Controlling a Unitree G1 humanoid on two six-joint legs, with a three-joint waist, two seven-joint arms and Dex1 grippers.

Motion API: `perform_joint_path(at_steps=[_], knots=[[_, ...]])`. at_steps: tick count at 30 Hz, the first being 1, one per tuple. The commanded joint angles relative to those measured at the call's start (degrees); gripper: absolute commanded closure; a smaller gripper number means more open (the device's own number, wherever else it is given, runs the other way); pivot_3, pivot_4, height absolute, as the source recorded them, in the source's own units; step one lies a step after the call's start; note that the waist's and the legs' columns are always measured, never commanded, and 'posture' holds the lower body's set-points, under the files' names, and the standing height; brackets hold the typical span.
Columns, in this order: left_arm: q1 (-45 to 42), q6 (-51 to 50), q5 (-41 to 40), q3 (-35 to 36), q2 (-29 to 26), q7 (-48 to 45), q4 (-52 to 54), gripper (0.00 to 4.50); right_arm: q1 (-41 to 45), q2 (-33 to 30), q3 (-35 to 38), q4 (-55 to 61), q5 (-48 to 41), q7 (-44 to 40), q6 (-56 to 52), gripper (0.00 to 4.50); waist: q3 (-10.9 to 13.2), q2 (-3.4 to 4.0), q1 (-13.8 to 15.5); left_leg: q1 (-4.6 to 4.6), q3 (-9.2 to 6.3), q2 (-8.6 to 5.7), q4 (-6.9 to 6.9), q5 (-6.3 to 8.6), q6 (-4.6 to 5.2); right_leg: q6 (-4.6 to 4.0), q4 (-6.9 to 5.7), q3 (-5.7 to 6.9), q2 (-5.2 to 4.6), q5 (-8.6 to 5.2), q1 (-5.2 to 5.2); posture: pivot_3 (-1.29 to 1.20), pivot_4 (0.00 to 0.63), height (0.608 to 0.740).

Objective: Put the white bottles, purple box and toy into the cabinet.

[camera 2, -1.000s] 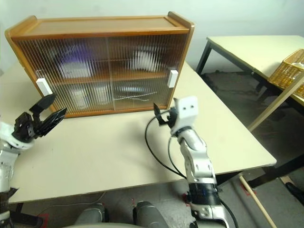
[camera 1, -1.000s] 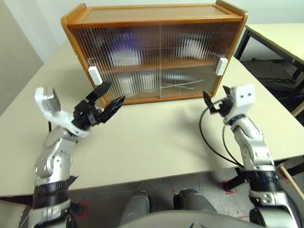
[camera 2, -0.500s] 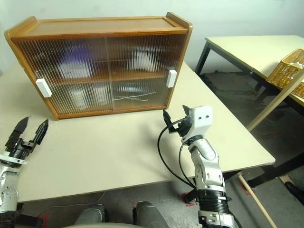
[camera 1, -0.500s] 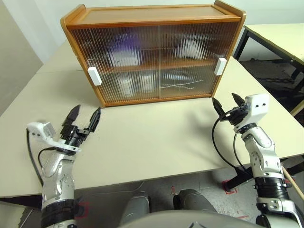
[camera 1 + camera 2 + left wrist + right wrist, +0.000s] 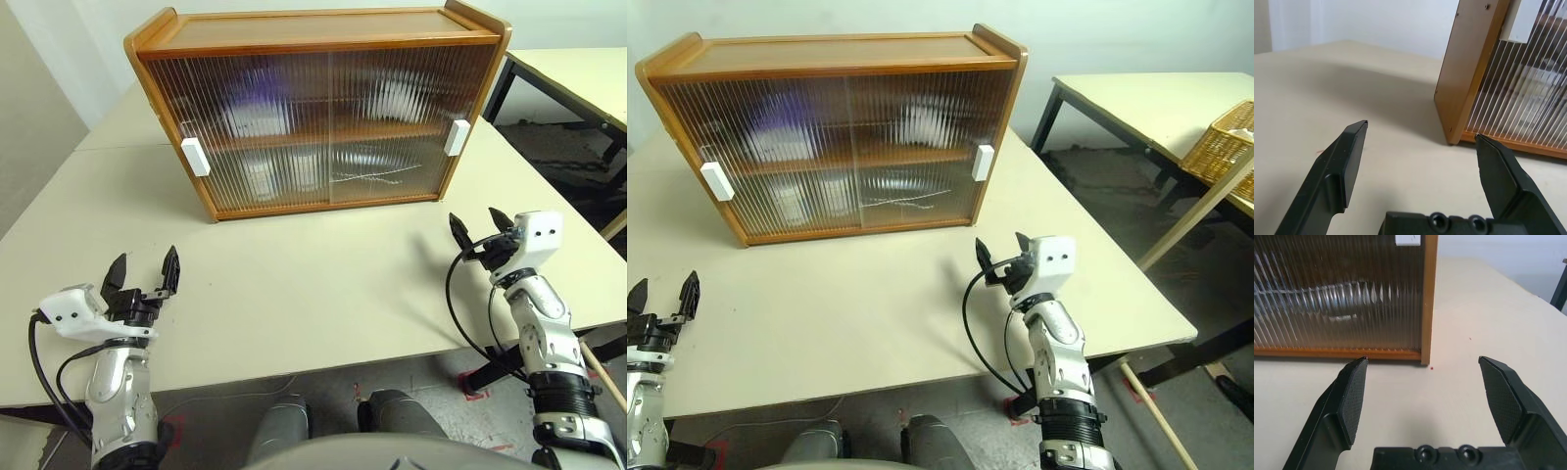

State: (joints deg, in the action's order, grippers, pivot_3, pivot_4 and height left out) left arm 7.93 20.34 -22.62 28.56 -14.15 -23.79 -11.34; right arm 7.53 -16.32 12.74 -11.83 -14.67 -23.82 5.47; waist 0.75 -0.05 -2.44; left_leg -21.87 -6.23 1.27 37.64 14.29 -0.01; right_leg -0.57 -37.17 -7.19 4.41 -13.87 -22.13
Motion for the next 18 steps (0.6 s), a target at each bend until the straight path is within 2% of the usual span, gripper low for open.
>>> perform_joint_path(at_steps=[1, 7, 11, 18], knots=[[-0.94, 0.83, 0.18, -0.11, -0.42, 0.57, -1.69, 0.00, -0.05, 0.20, 0.13, -1.03, -0.22, -0.15, 1.10, 0.02, 0.00, 0.00, -0.01, 0.00, 0.00, 0.00, 0.00, 0.00, 0.00, 0.00, 0.00, 0.00, 0.00, 0.00, 0.00, -0.04, 0.008, 0.740], [0.45, 1.27, 0.39, -0.40, -0.52, 0.61, -1.40, 0.00, -2.08, 0.79, -0.18, -2.10, -0.02, -0.71, 3.51, 0.02, 0.00, -0.02, 0.00, 0.00, -0.01, 0.00, -0.01, 0.05, -0.09, -0.02, 0.01, 0.00, 0.00, -0.02, 0.00, -0.03, 0.018, 0.740], [1.48, 1.87, 0.30, -0.76, 0.03, 0.66, -0.76, 0.00, -5.06, 2.50, -1.24, 1.36, 0.16, 0.25, 3.46, 0.02, 0.00, -0.02, 0.05, -0.01, -0.02, 0.01, -0.03, 0.11, -0.14, -0.06, 0.01, 0.00, 0.00, -0.12, -0.01, -0.04, 0.010, 0.740], [-0.01, 2.92, 0.88, -2.20, 1.14, 1.32, -1.74, 0.00, -3.43, 3.52, -1.64, 0.78, 0.63, 0.87, 4.18, 0.02, -0.04, -0.07, -0.17, 0.03, -0.02, 0.00, 0.00, 0.12, -0.14, -0.05, 0.00, 0.00, 0.00, -0.12, 0.02, -0.05, 0.000, 0.740]])
